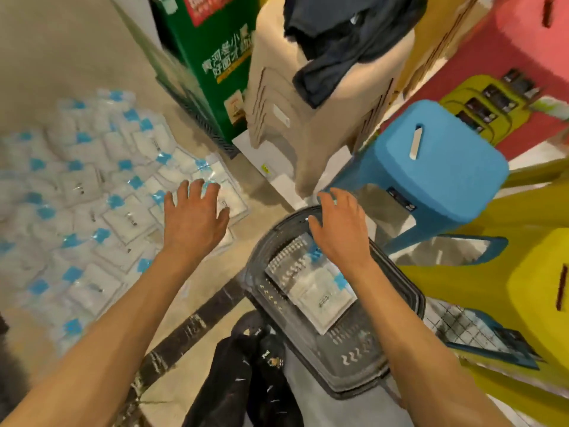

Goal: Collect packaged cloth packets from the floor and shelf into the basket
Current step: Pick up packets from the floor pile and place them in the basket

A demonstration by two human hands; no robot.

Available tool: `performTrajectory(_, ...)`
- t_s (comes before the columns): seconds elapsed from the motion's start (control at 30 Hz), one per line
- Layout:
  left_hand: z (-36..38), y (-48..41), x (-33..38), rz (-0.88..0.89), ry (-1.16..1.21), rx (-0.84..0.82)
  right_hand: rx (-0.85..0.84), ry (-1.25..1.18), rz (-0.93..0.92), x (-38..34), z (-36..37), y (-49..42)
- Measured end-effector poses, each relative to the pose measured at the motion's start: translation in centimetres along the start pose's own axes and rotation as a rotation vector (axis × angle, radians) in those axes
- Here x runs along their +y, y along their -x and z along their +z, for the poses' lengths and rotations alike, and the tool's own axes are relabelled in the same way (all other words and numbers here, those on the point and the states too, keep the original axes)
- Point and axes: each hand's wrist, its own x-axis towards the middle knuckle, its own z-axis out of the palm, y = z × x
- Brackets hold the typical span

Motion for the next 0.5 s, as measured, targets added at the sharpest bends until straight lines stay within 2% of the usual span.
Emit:
performTrajectory(0.23, -2.5, 4.9, -8.3, -0.221, -0.006, -0.026, -0.067, 0.040, -0.179, -7.5, -0.6, -0.7)
performTrajectory(0.5, -3.0, 8.3, -15.1, -0.324, -0.029, -0.099, -0.176, 0.061, -0.219, -13.7, 0.5, -2.9)
